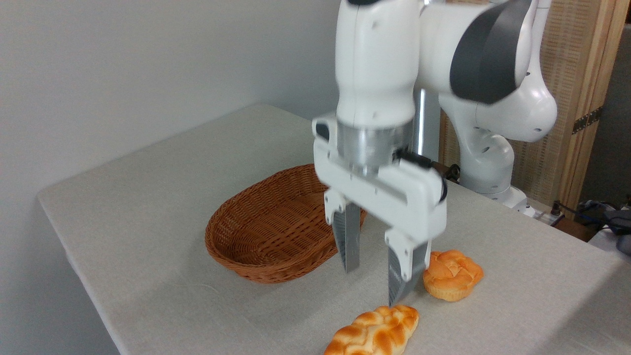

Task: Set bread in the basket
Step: 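Lower the gripper onto the braided roll and close on it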

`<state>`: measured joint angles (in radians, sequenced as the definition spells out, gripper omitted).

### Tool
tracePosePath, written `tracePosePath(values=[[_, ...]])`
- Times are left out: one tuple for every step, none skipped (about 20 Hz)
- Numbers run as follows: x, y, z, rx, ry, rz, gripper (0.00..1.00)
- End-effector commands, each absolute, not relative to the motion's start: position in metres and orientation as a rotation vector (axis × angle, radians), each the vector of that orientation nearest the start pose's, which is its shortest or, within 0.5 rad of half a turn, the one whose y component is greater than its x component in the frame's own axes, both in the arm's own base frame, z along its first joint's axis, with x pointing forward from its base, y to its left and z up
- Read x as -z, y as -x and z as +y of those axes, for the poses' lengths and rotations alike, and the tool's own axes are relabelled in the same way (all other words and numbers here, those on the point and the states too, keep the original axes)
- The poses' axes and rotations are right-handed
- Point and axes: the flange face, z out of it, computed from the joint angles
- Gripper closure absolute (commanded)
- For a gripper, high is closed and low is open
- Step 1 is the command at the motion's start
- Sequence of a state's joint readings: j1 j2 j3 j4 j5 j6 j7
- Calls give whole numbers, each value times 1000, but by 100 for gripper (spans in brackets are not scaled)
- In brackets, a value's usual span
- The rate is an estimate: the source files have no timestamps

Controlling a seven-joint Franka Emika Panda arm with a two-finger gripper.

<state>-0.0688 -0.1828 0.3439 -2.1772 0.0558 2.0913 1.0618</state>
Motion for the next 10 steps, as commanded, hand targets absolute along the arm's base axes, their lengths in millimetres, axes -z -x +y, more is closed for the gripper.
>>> tracePosePath(values=[[-451, -501, 150, 94, 2802, 1241, 0], [-446, -503, 150, 81, 2802, 1243, 0], [-440, -505, 150, 65, 2804, 1247, 0], [-435, -506, 153, 63, 2805, 1236, 0], [-432, -508, 156, 72, 2799, 1227, 0], [-431, -509, 157, 77, 2795, 1223, 0], [-427, -510, 159, 72, 2796, 1219, 0], [-425, -512, 160, 75, 2792, 1218, 0], [-423, -512, 168, 85, 2790, 1194, 0], [-419, -513, 176, 90, 2783, 1177, 0]])
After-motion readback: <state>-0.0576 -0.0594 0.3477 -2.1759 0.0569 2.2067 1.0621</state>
